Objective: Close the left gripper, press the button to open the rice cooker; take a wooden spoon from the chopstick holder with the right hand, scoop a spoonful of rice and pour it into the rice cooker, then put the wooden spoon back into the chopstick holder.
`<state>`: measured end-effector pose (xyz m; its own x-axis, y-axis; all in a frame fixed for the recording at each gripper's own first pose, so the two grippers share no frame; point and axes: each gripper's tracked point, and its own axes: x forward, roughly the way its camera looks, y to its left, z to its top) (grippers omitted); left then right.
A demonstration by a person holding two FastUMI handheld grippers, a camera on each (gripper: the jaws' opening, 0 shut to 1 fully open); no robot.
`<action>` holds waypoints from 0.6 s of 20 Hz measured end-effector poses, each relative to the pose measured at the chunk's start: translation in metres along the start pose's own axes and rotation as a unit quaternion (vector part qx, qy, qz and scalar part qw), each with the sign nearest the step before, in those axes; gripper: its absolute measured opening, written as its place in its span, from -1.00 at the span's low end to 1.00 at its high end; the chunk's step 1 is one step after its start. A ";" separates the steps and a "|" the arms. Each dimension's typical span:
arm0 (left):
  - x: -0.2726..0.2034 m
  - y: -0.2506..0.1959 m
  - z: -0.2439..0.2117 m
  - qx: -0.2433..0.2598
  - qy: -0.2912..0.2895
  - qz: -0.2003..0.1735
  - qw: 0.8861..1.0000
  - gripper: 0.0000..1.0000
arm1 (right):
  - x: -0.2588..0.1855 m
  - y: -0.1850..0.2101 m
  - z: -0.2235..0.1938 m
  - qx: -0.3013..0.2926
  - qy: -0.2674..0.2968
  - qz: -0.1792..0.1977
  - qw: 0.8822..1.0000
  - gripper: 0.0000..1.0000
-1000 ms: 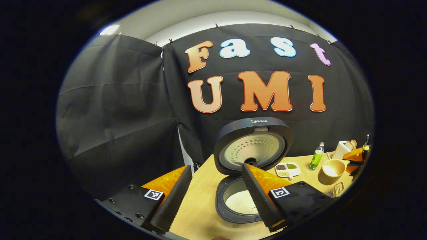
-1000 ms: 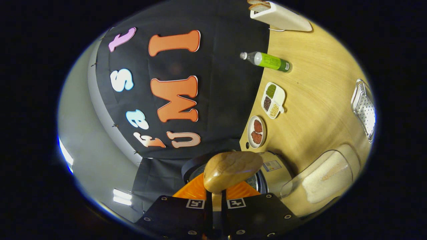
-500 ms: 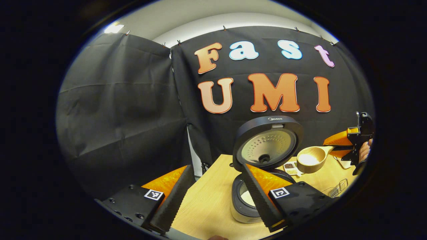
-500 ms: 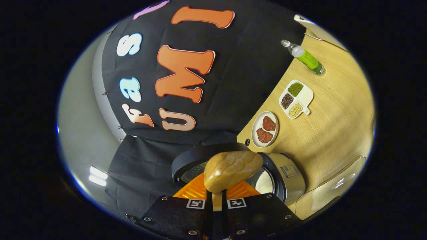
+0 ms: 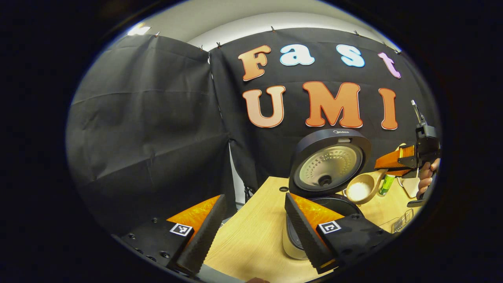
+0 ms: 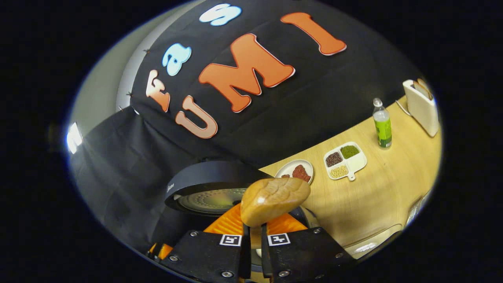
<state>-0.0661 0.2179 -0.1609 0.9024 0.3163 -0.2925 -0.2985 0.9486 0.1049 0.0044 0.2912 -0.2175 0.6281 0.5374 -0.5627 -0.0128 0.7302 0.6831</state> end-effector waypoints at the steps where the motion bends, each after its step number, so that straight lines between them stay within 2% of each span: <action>1: -0.001 -0.001 0.000 -0.002 0.001 0.000 1.000 1.00 | 0.002 0.001 0.000 -0.022 -0.002 -0.006 1.000 -0.80; 5: -0.003 0.004 -0.006 -0.003 0.006 0.005 1.000 1.00 | 0.006 0.013 -0.003 -0.094 -0.017 -0.011 0.995 -0.80; 11: -0.007 0.013 -0.013 -0.009 0.015 0.017 1.000 1.00 | 0.008 0.028 -0.006 -0.171 -0.037 -0.017 0.984 -0.80; 12: -0.009 0.015 -0.014 -0.010 0.016 0.018 1.000 0.87 | 0.009 0.029 -0.006 -0.181 -0.040 -0.017 0.982 -0.80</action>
<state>-0.0828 0.2298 -0.1705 0.8802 0.3509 -0.3195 -0.3376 0.9362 0.0981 0.0052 0.3199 -0.2052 0.6924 0.4855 -0.5337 -0.2579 0.8574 0.4454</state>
